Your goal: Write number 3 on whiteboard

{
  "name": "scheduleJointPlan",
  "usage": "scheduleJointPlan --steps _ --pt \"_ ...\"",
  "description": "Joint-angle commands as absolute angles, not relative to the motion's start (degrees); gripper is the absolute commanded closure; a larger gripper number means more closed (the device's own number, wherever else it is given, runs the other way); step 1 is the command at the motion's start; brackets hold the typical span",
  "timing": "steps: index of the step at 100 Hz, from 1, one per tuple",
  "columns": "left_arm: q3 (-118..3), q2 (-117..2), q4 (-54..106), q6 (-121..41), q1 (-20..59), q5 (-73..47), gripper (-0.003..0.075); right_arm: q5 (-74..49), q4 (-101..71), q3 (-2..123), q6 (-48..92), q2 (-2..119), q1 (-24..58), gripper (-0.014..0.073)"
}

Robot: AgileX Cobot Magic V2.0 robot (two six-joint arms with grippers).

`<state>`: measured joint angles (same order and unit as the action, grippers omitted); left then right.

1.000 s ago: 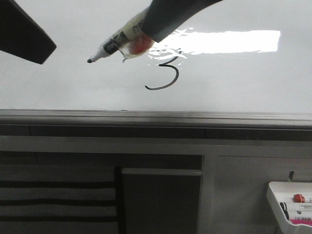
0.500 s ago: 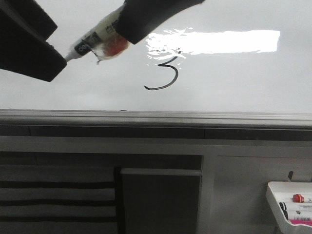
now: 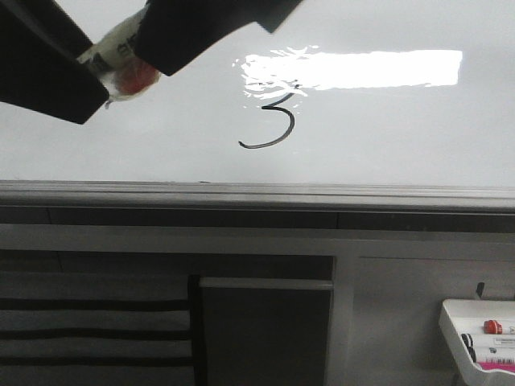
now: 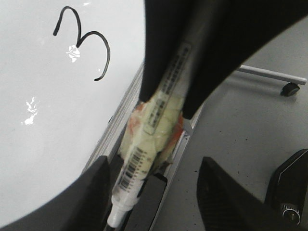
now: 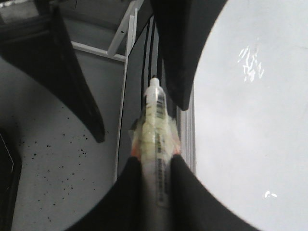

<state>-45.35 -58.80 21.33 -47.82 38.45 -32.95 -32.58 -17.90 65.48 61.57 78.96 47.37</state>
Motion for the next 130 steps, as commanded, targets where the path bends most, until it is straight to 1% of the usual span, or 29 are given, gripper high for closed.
scheduleJointPlan --steps 1,30,46,65,101,108,130 --pt "-47.0 -58.2 22.0 -47.8 38.9 -29.6 0.0393 -29.3 -18.8 67.6 62.1 77.0 47.4 0.0665" --pt "-47.0 -58.2 21.9 -47.9 38.9 -29.5 0.0482 -29.5 -19.1 67.6 62.1 76.5 47.4 0.0665" --pt "-47.0 -58.2 21.8 -48.1 38.9 -29.4 0.0511 -29.4 -20.2 67.6 62.1 76.2 47.4 0.0665" --pt "-47.0 -58.2 21.6 -48.1 38.9 -29.4 0.0524 -29.4 -21.1 67.6 62.1 76.0 47.4 0.0665" --pt "-47.0 -58.2 21.4 -48.1 38.9 -29.3 0.0527 -29.4 -21.8 67.6 62.1 74.9 47.3 0.0665" --pt "-47.0 -58.2 21.4 -48.1 38.9 -29.3 0.0551 -29.6 -22.0 67.6 62.1 74.9 47.3 0.0665" --pt "-47.0 -58.2 21.4 -48.1 38.9 -29.3 0.0682 -29.9 -22.0 67.6 62.1 74.8 47.3 0.0665"
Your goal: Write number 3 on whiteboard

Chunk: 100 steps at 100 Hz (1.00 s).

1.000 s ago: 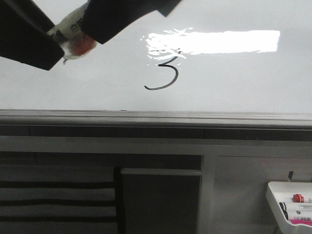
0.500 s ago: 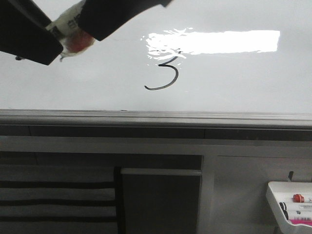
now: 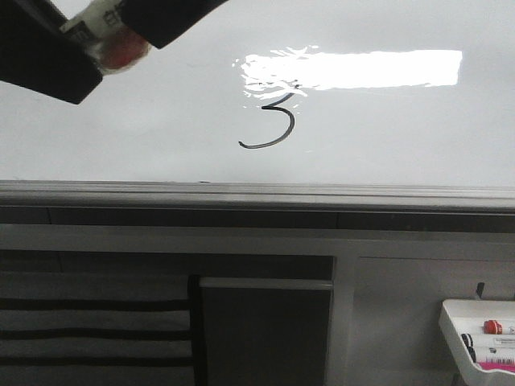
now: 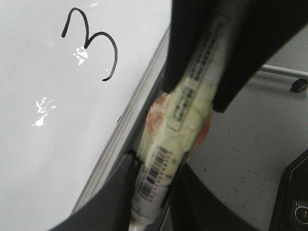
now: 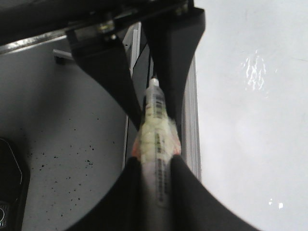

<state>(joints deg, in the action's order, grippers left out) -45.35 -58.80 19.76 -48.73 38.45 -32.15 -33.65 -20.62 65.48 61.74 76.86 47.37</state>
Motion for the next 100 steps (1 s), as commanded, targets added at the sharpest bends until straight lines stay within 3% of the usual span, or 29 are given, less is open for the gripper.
scheduleJointPlan --steps 1,23,40,48,76,100 --pt "-47.0 -58.2 21.4 -48.1 38.9 -29.3 0.0686 -29.9 -22.0 67.6 62.1 74.8 47.3 0.0665" --pt "-47.0 -58.2 21.4 -48.1 38.9 -29.3 0.0739 -30.1 -22.0 67.6 62.1 74.8 47.3 0.0641" --pt "-47.0 -58.2 21.4 -48.1 38.9 -29.3 0.0739 -31.7 -22.0 67.6 62.1 74.8 47.3 0.0401" --pt "-47.0 -58.2 21.4 -48.1 38.9 -29.3 0.0739 -32.0 -22.0 67.6 62.0 74.6 47.0 0.0339" --pt "-46.7 -58.2 21.4 -41.4 32.5 -27.3 0.0739 -32.2 -21.0 67.6 50.0 64.2 36.7 0.0342" --pt "-42.8 -58.6 28.3 -33.0 19.9 -12.8 0.0739 -38.9 -21.0 67.6 44.5 55.1 24.4 0.0342"
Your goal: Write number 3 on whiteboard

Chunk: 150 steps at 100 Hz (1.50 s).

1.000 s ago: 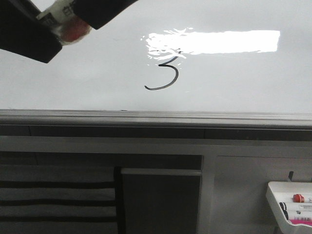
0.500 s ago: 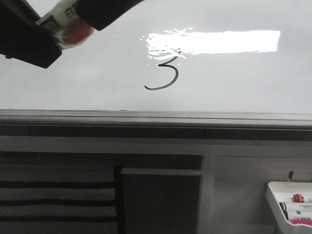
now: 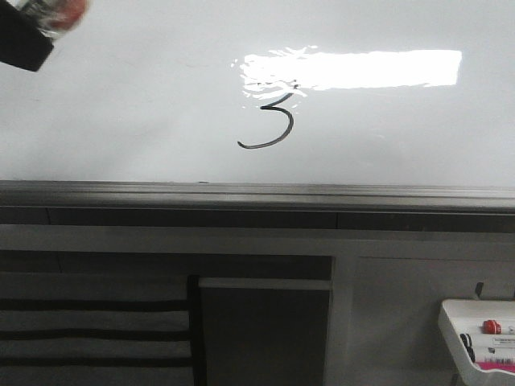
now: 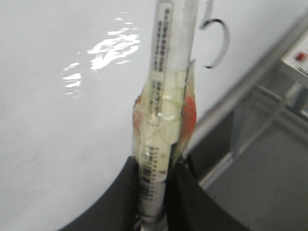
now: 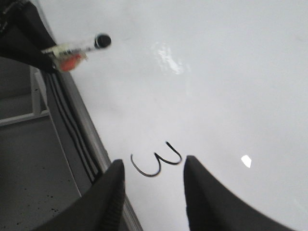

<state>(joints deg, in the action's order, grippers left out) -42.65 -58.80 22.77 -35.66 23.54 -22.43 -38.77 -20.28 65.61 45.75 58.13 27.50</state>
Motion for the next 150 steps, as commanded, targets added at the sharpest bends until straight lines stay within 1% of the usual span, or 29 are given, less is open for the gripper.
scheduleJointPlan --steps 1,13,25,42,65,78,98,137,144,150 --pt "-42.6 -58.8 28.8 -33.0 19.6 -11.7 0.0739 -39.1 -21.0 67.6 44.5 55.0 24.2 0.0342" --pt "-41.7 -61.7 34.3 -33.0 16.2 -4.8 0.0739 -41.7 -21.0 67.6 44.5 54.0 22.3 0.0342" --pt "-42.1 -65.7 34.9 -33.0 15.8 -2.0 0.0739 -43.4 -21.0 67.6 44.5 54.1 22.3 0.0342" --pt "-42.1 -69.9 35.4 -33.0 16.6 -1.8 0.0739 -44.4 -21.0 67.5 44.5 54.6 22.3 0.0342" --pt "-42.1 -72.3 35.9 -33.0 16.6 0.0 0.0739 -44.4 -21.0 67.5 44.5 54.7 22.3 0.0342" --pt "-42.1 -73.6 39.3 -33.0 16.4 1.6 0.0739 -44.5 -21.0 67.5 44.5 54.7 22.3 0.0342" --pt "-42.1 -74.5 40.1 -33.0 16.4 4.2 0.0739 -45.0 -21.0 67.5 44.5 54.7 22.3 0.0342" --pt "-42.1 -75.2 39.7 -33.1 16.4 4.3 0.0736 -45.3 -21.0 67.5 44.5 54.7 22.3 0.0342" --pt "-42.1 -75.2 38.5 -33.2 16.4 3.8 0.0715 -45.3 -21.0 67.5 44.5 54.7 22.3 0.0342" --pt "-42.1 -75.2 37.9 -33.2 16.4 3.1 0.0659 -45.3 -21.0 67.5 44.5 54.7 22.3 0.0342"
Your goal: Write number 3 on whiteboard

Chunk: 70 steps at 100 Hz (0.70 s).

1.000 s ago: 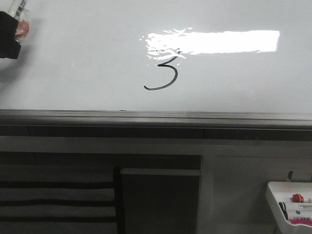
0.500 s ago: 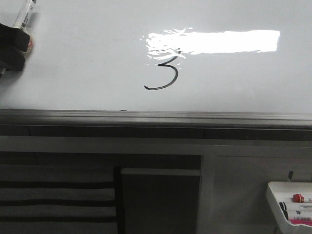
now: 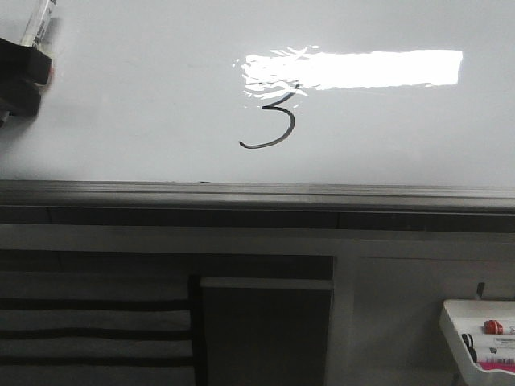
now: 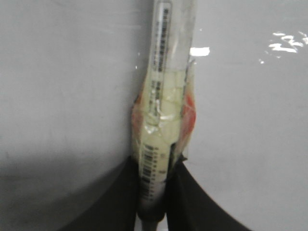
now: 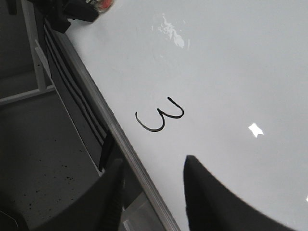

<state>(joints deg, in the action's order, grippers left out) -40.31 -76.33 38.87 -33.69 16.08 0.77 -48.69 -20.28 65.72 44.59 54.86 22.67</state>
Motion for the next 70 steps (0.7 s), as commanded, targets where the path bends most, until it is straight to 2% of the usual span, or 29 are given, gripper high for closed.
scheduleJointPlan --steps 1,11,28,35,42,60,70 --pt "-42.1 -75.2 37.7 -33.2 16.4 3.0 0.0652 -45.3 -21.0 67.5 44.5 54.7 22.3 0.0342" --pt "-42.1 -75.2 36.9 -33.2 16.4 2.4 0.0514 -45.3 -21.0 67.5 44.5 54.7 22.3 0.0342" --pt "-42.1 -75.2 36.9 -33.2 16.4 2.3 0.0203 -45.3 -21.0 67.5 44.5 54.7 22.3 0.0342" --pt "-42.1 -75.1 36.9 -33.2 16.4 2.3 0.0122 -45.2 -21.0 67.5 44.4 54.7 22.1 0.0342" --pt "-42.1 -74.2 36.9 -33.2 16.4 1.8 0.009 -45.2 -20.8 67.5 42.5 54.7 21.4 0.0342" --pt "-42.1 -65.5 31.3 -33.2 16.4 -7.8 0.0088 -45.3 -13.6 66.0 24.6 51.8 14.3 0.0342" --pt "-42.1 -58.8 31.3 -33.2 16.4 -13.1 0.0088 -43.9 -13.4 61.9 20.3 48.8 9.5 0.0342"
